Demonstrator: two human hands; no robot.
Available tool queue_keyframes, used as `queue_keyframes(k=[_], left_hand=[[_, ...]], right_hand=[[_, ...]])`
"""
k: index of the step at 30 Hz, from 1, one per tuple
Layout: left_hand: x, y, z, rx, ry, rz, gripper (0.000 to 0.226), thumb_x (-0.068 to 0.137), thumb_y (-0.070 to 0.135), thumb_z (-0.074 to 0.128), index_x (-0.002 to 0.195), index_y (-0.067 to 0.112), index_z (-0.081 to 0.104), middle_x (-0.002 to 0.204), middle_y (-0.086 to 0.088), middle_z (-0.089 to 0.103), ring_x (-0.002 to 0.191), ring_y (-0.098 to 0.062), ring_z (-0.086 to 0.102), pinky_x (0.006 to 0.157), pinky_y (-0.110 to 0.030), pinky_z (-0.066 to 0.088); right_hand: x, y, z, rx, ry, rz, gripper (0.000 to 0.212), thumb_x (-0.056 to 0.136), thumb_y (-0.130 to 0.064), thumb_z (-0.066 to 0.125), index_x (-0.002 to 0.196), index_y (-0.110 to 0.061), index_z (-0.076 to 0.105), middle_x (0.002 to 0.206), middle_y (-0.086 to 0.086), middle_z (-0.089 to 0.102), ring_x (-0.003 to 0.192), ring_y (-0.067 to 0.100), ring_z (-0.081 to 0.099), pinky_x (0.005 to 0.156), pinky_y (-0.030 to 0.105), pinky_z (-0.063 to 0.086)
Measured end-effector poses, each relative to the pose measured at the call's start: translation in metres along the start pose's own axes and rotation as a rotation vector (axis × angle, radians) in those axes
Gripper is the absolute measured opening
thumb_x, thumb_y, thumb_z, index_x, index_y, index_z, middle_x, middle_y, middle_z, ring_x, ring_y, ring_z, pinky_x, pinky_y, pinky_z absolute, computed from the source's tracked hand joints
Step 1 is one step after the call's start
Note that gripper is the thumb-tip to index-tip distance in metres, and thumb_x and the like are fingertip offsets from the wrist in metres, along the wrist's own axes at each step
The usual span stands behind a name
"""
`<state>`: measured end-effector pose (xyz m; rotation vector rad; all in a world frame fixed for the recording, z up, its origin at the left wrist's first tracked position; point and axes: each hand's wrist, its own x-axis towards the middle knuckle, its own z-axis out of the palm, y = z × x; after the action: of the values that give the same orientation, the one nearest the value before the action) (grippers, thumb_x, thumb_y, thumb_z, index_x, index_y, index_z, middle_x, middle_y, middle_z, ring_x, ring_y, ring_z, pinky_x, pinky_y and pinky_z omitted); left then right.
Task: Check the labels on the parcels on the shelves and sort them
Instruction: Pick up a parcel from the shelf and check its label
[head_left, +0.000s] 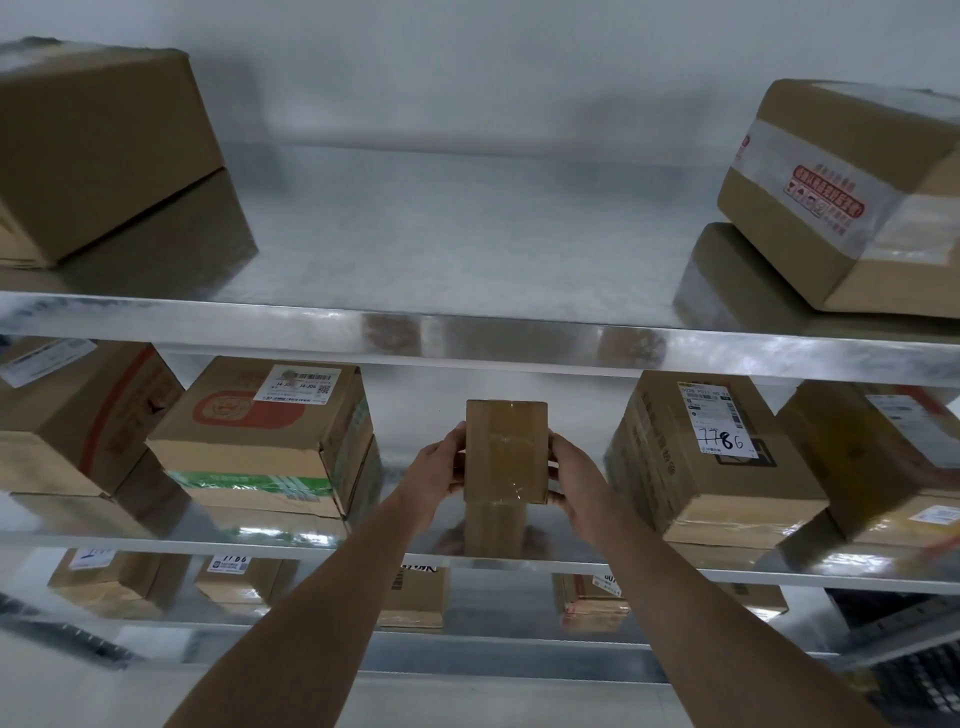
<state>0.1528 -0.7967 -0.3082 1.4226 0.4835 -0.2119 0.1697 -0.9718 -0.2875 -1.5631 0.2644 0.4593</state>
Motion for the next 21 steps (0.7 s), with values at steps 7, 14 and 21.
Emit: queue_keyframes(k=[7, 14, 21], left_hand=[[-0.005, 0.0, 0.003, -0.256, -0.092, -0.213, 0.055, 0.098, 0.069, 0.039, 0.119, 0.021, 0.056, 0.114, -0.006, 0.066, 0.102, -0.024, 0.064, 0.104, -0.045, 0.047], [0.003, -0.015, -0.002, -0.17, -0.003, -0.259, 0.042, 0.104, 0.024, 0.056, 0.144, 0.013, 0.051, 0.113, -0.011, 0.067, 0.102, -0.028, 0.066, 0.096, -0.045, 0.053], [0.008, -0.016, 0.007, 0.126, -0.016, -0.213, 0.034, 0.108, 0.013, 0.043, 0.138, 0.015, 0.06, 0.108, -0.003, 0.072, 0.092, -0.017, 0.065, 0.076, -0.027, 0.05]], right_hand=[[0.006, 0.002, -0.001, -0.107, -0.072, -0.142, 0.034, 0.107, -0.041, 0.044, 0.139, -0.034, 0.053, 0.131, -0.004, 0.063, 0.108, 0.012, 0.066, 0.087, 0.027, 0.056], [0.009, 0.007, -0.009, -0.22, -0.019, -0.196, 0.048, 0.099, -0.029, 0.065, 0.141, -0.038, 0.044, 0.121, -0.014, 0.058, 0.106, 0.009, 0.062, 0.087, 0.028, 0.057], [0.03, 0.019, -0.008, -0.305, 0.032, -0.15, 0.056, 0.087, 0.001, 0.072, 0.126, -0.025, 0.043, 0.119, -0.007, 0.064, 0.116, 0.018, 0.063, 0.084, 0.029, 0.058]])
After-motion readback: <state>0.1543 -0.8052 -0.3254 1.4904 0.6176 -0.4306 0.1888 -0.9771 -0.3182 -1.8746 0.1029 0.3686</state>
